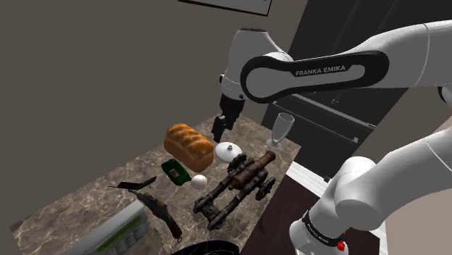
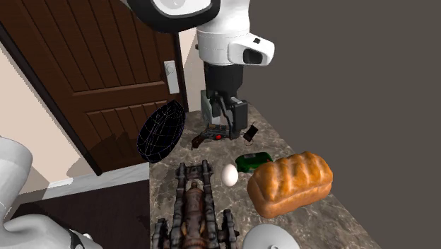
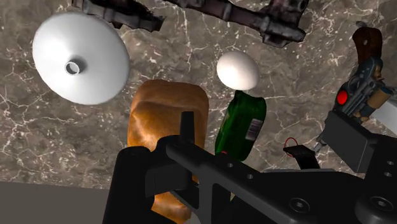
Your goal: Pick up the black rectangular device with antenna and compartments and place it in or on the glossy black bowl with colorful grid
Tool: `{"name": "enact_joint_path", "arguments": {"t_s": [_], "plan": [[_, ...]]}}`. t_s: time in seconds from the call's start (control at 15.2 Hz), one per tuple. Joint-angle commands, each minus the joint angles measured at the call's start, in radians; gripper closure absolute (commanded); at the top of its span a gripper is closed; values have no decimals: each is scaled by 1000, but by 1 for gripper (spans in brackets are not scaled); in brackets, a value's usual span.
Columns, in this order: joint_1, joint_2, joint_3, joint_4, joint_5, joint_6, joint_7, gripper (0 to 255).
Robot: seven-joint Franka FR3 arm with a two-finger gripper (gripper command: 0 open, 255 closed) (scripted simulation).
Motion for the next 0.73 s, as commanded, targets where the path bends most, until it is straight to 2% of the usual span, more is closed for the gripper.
{"name": "enact_joint_path", "arguments": {"t_s": [0.0,0.33,0.66], "plan": [[10,56,17,4,-1,66,0,0],[29,221,58,48,-24,213,5,0],[49,395,92,124,-77,335,26,0]]}}
